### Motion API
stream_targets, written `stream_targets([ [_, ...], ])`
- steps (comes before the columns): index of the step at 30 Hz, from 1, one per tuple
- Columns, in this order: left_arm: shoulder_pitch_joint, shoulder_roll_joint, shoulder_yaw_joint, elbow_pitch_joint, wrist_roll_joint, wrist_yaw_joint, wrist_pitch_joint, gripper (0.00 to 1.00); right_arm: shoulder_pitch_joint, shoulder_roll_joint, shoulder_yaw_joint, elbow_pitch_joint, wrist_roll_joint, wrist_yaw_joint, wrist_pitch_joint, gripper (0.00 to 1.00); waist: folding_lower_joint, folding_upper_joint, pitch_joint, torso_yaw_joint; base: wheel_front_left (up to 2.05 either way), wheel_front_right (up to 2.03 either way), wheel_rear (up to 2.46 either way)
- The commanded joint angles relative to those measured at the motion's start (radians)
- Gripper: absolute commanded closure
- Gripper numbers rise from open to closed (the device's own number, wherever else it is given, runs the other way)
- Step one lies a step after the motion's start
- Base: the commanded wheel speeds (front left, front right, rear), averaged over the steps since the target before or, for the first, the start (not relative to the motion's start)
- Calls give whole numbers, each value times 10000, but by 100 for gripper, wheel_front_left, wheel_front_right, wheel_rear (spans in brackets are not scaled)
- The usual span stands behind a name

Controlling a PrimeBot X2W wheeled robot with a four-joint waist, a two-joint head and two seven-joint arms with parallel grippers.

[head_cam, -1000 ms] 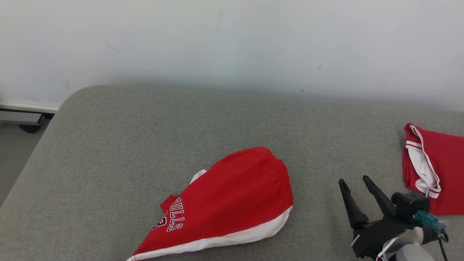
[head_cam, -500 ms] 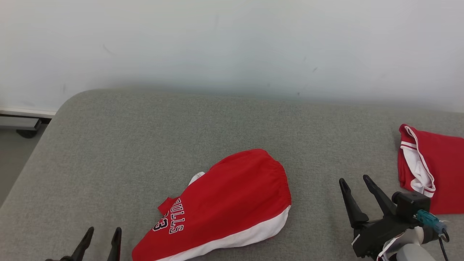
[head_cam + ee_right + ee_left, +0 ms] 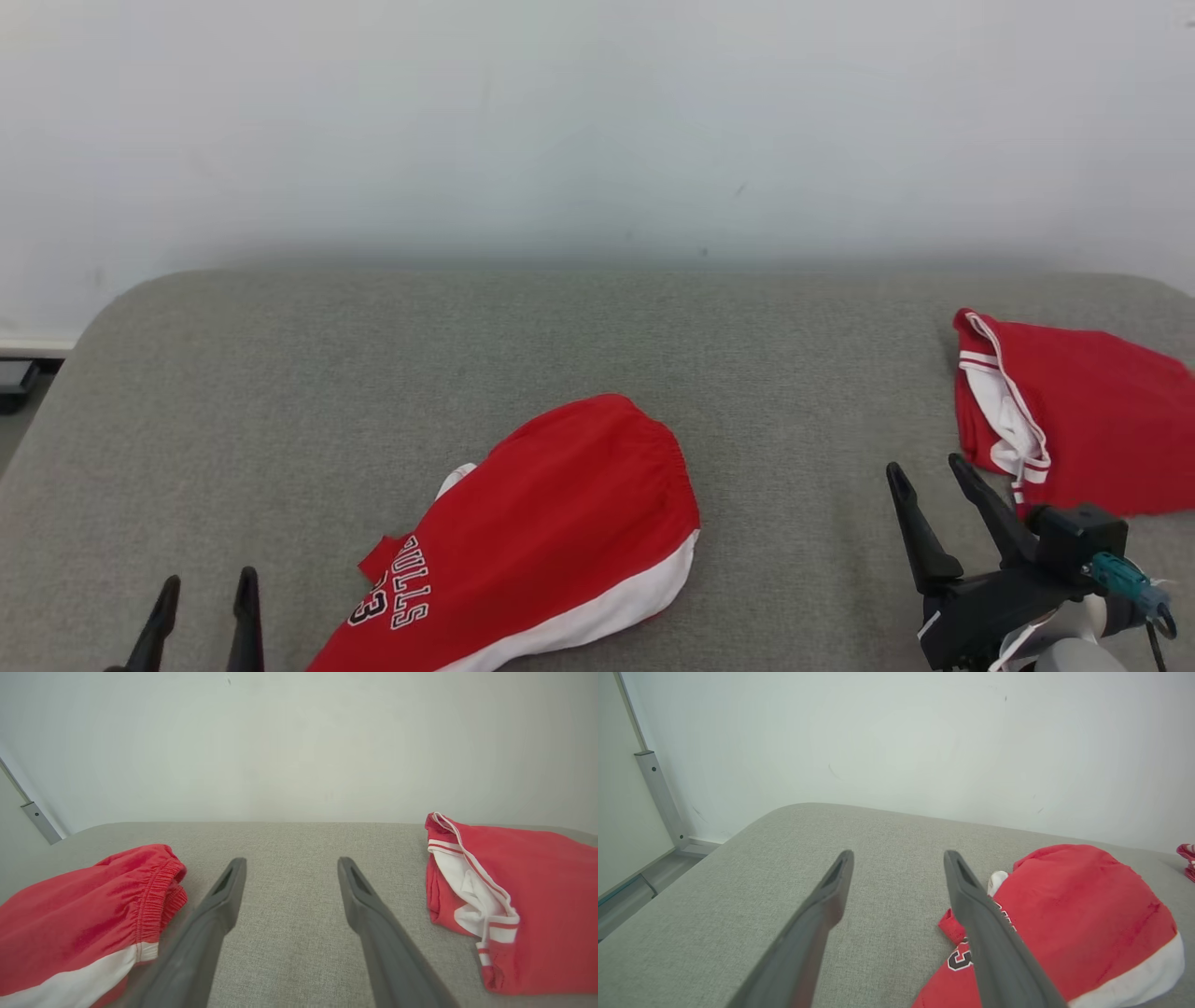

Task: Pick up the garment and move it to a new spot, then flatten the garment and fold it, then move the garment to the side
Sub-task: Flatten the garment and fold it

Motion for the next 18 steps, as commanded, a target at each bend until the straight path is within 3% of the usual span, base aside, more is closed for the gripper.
stream_targets([
  [1, 168, -1, 210, -64, 118, -40, -67, 0, 99, -46, -107, -85, -60, -7, -46, 0, 0, -1, -108, -354, 0, 0, 0],
  [9, 293, -13, 667, -76, 352, -14, -66, 0, 277, 55, -390, -280, -180, -7, -67, 0, 0, -1, -217, -982, 0, 0, 0],
  [18, 360, 157, 472, 193, 447, -58, 197, 0, 456, 146, -507, -404, -248, -7, -22, 0, 0, -1, -382, -1467, 0, 0, 0],
])
